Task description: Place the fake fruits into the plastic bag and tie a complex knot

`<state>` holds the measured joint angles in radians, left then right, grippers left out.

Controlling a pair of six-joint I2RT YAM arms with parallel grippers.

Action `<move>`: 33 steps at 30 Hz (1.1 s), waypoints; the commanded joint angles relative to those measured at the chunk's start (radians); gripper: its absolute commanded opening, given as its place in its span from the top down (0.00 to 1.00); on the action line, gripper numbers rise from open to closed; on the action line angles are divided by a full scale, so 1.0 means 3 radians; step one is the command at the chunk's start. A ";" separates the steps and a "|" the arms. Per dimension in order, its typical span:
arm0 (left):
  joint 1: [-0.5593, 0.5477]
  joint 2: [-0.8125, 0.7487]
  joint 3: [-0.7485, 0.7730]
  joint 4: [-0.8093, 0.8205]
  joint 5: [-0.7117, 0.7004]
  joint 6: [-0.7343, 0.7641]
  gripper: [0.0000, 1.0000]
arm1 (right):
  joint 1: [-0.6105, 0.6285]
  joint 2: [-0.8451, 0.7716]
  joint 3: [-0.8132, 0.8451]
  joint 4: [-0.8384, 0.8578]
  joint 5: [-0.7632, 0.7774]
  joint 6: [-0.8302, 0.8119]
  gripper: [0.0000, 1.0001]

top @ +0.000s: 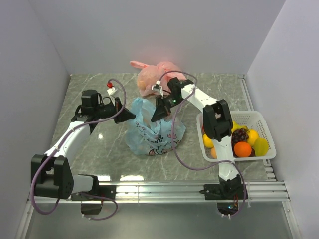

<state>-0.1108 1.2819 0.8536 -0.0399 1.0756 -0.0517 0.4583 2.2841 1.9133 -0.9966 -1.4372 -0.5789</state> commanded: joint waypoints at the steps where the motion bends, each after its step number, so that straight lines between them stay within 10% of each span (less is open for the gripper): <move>1: -0.0004 0.0022 0.0187 -0.0076 0.0065 0.0101 0.99 | 0.0001 -0.0112 0.0183 -0.1482 -0.0424 -0.1311 1.00; 9: -0.0014 0.0119 0.0356 -0.0205 0.0229 0.0285 0.99 | -0.0030 -0.0992 -0.0978 -0.1495 -0.0553 -0.1609 1.00; 17: -0.0193 0.0114 0.0443 -0.0281 -0.0001 0.0285 0.99 | -0.0111 -0.0159 0.0626 -0.1343 -0.0083 0.0289 1.00; 20: -0.0213 0.0083 0.0443 -0.0266 -0.0067 0.0193 1.00 | -0.0117 -0.0575 -0.0407 0.0073 0.0549 0.1749 1.00; 22: -0.0219 0.0073 0.0422 -0.0220 -0.0088 0.0021 1.00 | -0.0193 -0.1485 -0.1342 0.2344 0.1330 0.3317 1.00; 33: -0.0356 -0.0044 0.0131 0.0337 -0.0297 -0.0799 1.00 | 0.0286 -0.2908 -0.2787 0.3301 0.3708 0.2947 1.00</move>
<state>-0.1902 1.2987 0.9226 -0.0418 1.0260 -0.1791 0.4511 1.5158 1.1816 -0.2153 -0.6807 0.2958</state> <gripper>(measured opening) 0.013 0.006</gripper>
